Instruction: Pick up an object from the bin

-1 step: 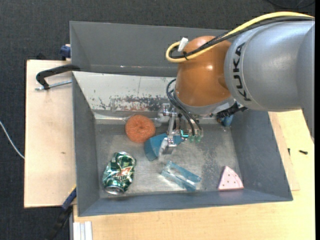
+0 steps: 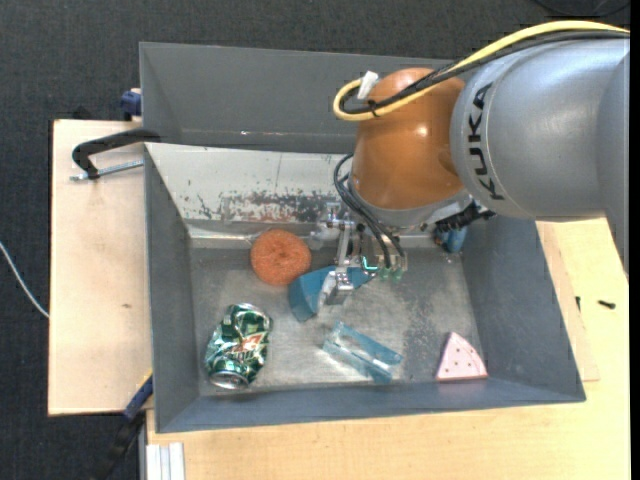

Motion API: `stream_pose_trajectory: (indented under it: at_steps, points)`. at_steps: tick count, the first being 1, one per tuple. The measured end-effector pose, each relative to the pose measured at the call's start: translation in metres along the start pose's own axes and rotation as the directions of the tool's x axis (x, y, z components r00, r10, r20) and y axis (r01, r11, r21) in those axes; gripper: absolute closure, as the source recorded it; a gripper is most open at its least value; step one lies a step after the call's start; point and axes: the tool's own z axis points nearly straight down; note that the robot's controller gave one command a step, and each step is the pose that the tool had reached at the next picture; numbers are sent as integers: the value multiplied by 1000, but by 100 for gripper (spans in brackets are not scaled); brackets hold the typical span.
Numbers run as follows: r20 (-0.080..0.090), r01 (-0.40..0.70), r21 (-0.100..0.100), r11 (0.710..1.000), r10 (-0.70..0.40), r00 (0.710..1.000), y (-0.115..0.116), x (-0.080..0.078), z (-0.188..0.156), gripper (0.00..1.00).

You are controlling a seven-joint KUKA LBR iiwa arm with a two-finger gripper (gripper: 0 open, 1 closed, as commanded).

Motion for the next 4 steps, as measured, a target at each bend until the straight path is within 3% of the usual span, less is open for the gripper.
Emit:
stream_pose_trajectory:
  at_steps: [1, 2, 3, 4]
  points:
    - [8, 32, -1, 999, -32, 999, -17, -13, 43, 0]
    - [6, 110, 2, 994, -110, 994, -16, -11, 93, 100]
    - [6, 110, 2, 994, -110, 994, -16, -11, 93, 100]
    - [-2, 55, 1, 998, -55, 998, 4, -19, -43, 100]
